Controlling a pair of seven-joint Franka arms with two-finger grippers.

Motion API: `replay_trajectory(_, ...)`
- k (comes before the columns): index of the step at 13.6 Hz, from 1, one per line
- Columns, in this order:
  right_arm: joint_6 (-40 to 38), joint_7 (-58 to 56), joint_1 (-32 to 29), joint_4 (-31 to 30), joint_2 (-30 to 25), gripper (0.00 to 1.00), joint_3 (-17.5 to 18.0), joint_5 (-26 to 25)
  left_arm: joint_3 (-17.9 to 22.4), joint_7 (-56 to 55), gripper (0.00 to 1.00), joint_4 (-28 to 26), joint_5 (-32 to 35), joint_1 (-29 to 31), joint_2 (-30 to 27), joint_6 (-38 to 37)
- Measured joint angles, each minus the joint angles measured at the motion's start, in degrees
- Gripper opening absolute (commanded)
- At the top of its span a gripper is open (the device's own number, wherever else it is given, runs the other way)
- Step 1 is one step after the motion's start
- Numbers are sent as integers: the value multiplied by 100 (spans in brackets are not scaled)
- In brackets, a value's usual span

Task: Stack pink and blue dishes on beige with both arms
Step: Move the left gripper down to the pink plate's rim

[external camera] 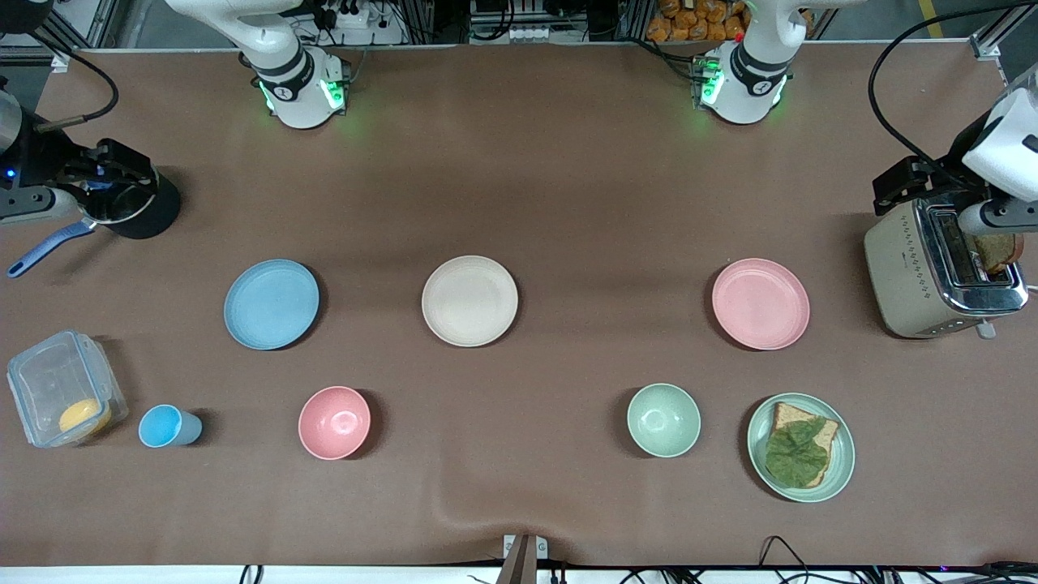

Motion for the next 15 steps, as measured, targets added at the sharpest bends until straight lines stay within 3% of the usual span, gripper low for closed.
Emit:
replay_trajectory(10,-2,0,0,0,0,100,0,0,39,252,100,-101,-121,10,41,162)
replay_trajectory(15,-5,0,0,0,0,100,0,0,59,260,100,-1296,90,55,187,1639)
